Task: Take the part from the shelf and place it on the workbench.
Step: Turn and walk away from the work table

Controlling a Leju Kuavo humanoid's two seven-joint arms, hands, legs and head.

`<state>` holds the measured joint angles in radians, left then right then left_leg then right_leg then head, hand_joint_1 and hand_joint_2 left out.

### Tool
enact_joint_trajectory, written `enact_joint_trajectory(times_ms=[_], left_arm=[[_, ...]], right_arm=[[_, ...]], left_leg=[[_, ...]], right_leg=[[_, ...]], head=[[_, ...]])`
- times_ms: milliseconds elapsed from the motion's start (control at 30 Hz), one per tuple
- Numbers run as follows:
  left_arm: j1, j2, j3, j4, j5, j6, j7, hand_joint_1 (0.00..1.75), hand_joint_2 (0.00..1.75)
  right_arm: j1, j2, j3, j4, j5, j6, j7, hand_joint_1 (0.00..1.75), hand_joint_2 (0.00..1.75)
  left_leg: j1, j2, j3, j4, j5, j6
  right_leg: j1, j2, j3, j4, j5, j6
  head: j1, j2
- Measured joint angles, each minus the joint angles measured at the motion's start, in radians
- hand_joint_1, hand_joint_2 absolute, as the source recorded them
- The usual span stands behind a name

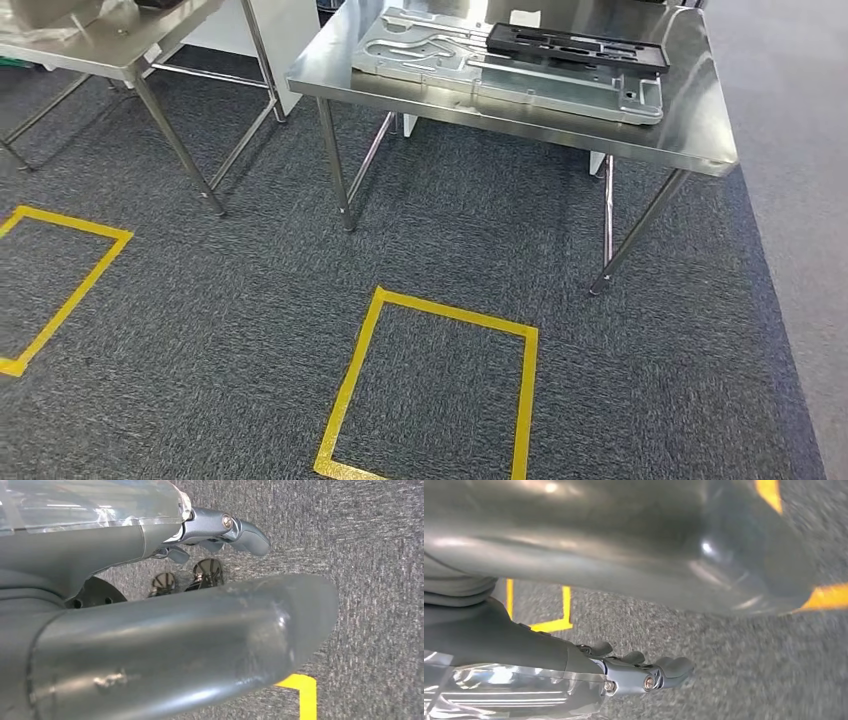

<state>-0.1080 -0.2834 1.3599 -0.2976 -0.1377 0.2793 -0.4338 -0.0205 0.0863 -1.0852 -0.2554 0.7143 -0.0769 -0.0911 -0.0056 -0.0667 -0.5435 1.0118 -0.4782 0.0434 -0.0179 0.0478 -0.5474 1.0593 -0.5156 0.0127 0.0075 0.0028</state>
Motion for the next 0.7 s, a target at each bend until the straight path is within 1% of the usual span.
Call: enact_joint_trajectory(times_ms=[33, 67, 100, 133, 167, 200, 233, 267, 300, 333, 367, 400, 433, 467, 500, 533, 567, 600, 633, 667, 700], left_arm=[[-0.001, 0.001, -0.004, 0.000, -0.002, -0.002, 0.003, 0.00, 0.00], [-0.001, 0.003, -0.008, 0.000, -0.004, -0.003, 0.004, 0.00, 0.00], [-0.001, 0.004, -0.010, 0.000, -0.005, -0.003, 0.005, 0.00, 0.00], [0.000, 0.006, -0.012, 0.000, -0.006, -0.003, 0.006, 0.00, 0.00], [0.001, 0.008, -0.013, -0.001, -0.008, -0.003, 0.006, 0.00, 0.00], [0.001, 0.010, -0.015, -0.001, -0.009, -0.002, 0.007, 0.00, 0.00], [0.001, 0.012, -0.017, -0.001, -0.010, -0.002, 0.008, 0.00, 0.00], [0.000, 0.015, -0.020, -0.001, -0.010, -0.001, 0.010, 0.00, 0.00], [0.000, 0.017, -0.023, -0.001, -0.011, -0.001, 0.012, 0.00, 0.00], [0.001, 0.020, -0.026, -0.001, -0.012, 0.000, 0.013, 0.00, 0.00], [0.002, 0.024, -0.029, -0.001, -0.012, 0.000, 0.014, 0.00, 0.00], [0.003, 0.027, -0.032, -0.001, -0.012, 0.001, 0.015, 0.00, 0.00], [0.003, 0.031, -0.034, -0.001, -0.012, 0.002, 0.016, 0.00, 0.00], [0.003, 0.034, -0.036, -0.001, -0.012, 0.002, 0.016, 0.00, 0.00], [0.002, 0.036, -0.037, -0.001, -0.013, 0.002, 0.017, 0.00, 0.00], [0.001, 0.038, -0.038, -0.001, -0.013, 0.002, 0.017, 0.00, 0.00], [0.000, 0.039, -0.039, -0.001, -0.013, 0.003, 0.017, 0.00, 0.00], [0.001, 0.041, -0.039, -0.001, -0.011, 0.004, 0.018, 0.00, 0.00], [0.001, 0.042, -0.039, -0.001, -0.008, 0.006, 0.018, 0.00, 0.00], [0.002, 0.043, -0.039, -0.001, -0.003, 0.010, 0.018, 0.00, 0.00], [0.001, 0.044, -0.038, -0.001, 0.005, 0.014, 0.018, 0.00, 0.00]], right_arm=[[-0.001, 0.000, 0.008, 0.003, 0.008, 0.002, 0.006, 0.00, 0.00], [-0.002, 0.000, 0.014, 0.006, 0.014, 0.004, 0.011, 0.00, 0.00], [-0.004, 0.000, 0.020, 0.008, 0.016, 0.005, 0.013, 0.00, 0.00], [-0.005, 0.002, 0.026, 0.010, 0.019, 0.008, 0.015, 0.00, 0.00], [-0.006, 0.004, 0.032, 0.012, 0.022, 0.012, 0.017, 0.00, 0.00], [-0.006, 0.005, 0.037, 0.014, 0.026, 0.018, 0.019, 0.00, 0.00], [-0.005, 0.007, 0.042, 0.016, 0.032, 0.024, 0.021, 0.00, 0.00], [-0.003, 0.006, 0.046, 0.017, 0.040, 0.029, 0.022, 0.00, 0.00], [-0.002, 0.007, 0.050, 0.019, 0.047, 0.034, 0.022, 0.00, 0.00], [-0.002, 0.007, 0.054, 0.020, 0.054, 0.039, 0.020, 0.00, 0.00], [-0.003, 0.007, 0.057, 0.021, 0.060, 0.043, 0.017, 0.00, 0.00], [-0.004, 0.007, 0.061, 0.022, 0.064, 0.046, 0.014, 0.00, 0.00], [-0.005, 0.008, 0.063, 0.023, 0.067, 0.049, 0.011, 0.00, 0.00], [-0.007, 0.008, 0.066, 0.024, 0.069, 0.050, 0.009, 0.00, 0.00], [-0.008, 0.009, 0.068, 0.025, 0.070, 0.051, 0.008, 0.00, 0.00], [-0.009, 0.010, 0.070, 0.025, 0.071, 0.051, 0.007, 0.00, 0.00], [-0.011, 0.010, 0.071, 0.026, 0.074, 0.051, 0.005, 0.00, 0.00], [-0.013, 0.010, 0.072, 0.026, 0.077, 0.053, 0.003, 0.00, 0.00], [-0.015, 0.010, 0.073, 0.026, 0.081, 0.056, 0.000, 0.00, 0.00], [-0.017, 0.011, 0.075, 0.026, 0.086, 0.060, -0.003, 0.00, 0.00], [-0.017, 0.011, 0.077, 0.026, 0.092, 0.064, -0.005, 0.00, 0.00]], left_leg=[[0.001, -0.008, -0.003, 0.002, 0.001, -0.005], [0.002, -0.016, -0.007, 0.002, 0.003, -0.012], [0.005, -0.025, -0.011, 0.001, 0.006, -0.019], [0.006, -0.029, -0.013, 0.001, 0.007, -0.025], [0.005, -0.022, -0.017, 0.008, 0.000, -0.031], [0.005, -0.006, -0.030, 0.033, -0.018, -0.036], [0.005, 0.016, -0.050, 0.079, -0.048, -0.041], [0.007, 0.036, -0.078, 0.140, -0.084, -0.046], [0.010, 0.047, -0.107, 0.206, -0.115, -0.051], [0.014, 0.052, -0.128, 0.253, -0.131, -0.056], [0.017, 0.057, -0.132, 0.267, -0.128, -0.060], [0.020, 0.061, -0.115, 0.239, -0.106, -0.062], [0.021, 0.070, -0.080, 0.178, -0.073, -0.063], [0.021, 0.086, -0.041, 0.104, -0.046, -0.061], [0.020, 0.101, -0.009, 0.043, -0.026, -0.056], [0.017, 0.110, 0.009, 0.007, -0.017, -0.051], [0.014, 0.114, 0.013, -0.006, -0.018, -0.045], [0.012, 0.107, 0.011, -0.006, -0.014, -0.040], [0.014, 0.099, 0.012, -0.008, -0.010, -0.033], [0.016, 0.092, 0.012, -0.013, -0.005, -0.027], [0.018, 0.084, 0.012, -0.017, 0.000, -0.019]], right_leg=[[0.002, 0.015, 0.015, -0.036, 0.008, -0.005], [0.004, 0.020, 0.020, -0.049, 0.006, -0.007], [0.005, 0.012, 0.021, -0.055, 0.009, -0.009], [0.003, 0.003, 0.023, -0.060, 0.012, -0.012], [0.000, -0.008, 0.026, -0.068, 0.017, -0.017], [-0.003, -0.021, 0.028, -0.076, 0.021, -0.023], [-0.005, -0.034, 0.030, -0.082, 0.024, -0.027], [-0.003, -0.047, 0.030, -0.083, 0.025, -0.030], [-0.001, -0.061, 0.028, -0.082, 0.025, -0.031], [0.000, -0.073, 0.026, -0.081, 0.025, -0.031], [0.000, -0.085, 0.025, -0.079, 0.024, -0.031], [0.000, -0.095, 0.023, -0.075, 0.023, -0.029], [0.000, -0.104, 0.023, -0.072, 0.021, -0.027], [0.000, -0.113, 0.023, -0.068, 0.018, -0.023], [0.001, -0.121, 0.024, -0.064, 0.015, -0.018], [0.003, -0.128, 0.025, -0.062, 0.014, -0.013], [0.004, -0.134, 0.026, -0.061, 0.013, -0.007], [0.005, -0.139, 0.028, -0.062, 0.014, -0.001], [0.004, -0.143, 0.030, -0.063, 0.013, 0.006], [0.003, -0.137, 0.029, -0.058, 0.007, 0.011], [0.001, -0.121, 0.021, -0.037, -0.012, 0.015]], head=[[0.000, 0.000], [-0.001, 0.000], [-0.001, 0.000], [0.000, 0.000], [-0.001, 0.000], [-0.003, 0.000], [-0.006, 0.000], [-0.008, 0.000], [-0.009, 0.000], [-0.009, 0.000], [-0.009, 0.000], [-0.009, 0.000], [-0.009, 0.000], [-0.009, 0.000], [-0.009, 0.000], [-0.008, 0.000], [-0.007, 0.000], [-0.007, 0.000], [-0.007, 0.000], [-0.006, 0.000], [-0.005, 0.000]])
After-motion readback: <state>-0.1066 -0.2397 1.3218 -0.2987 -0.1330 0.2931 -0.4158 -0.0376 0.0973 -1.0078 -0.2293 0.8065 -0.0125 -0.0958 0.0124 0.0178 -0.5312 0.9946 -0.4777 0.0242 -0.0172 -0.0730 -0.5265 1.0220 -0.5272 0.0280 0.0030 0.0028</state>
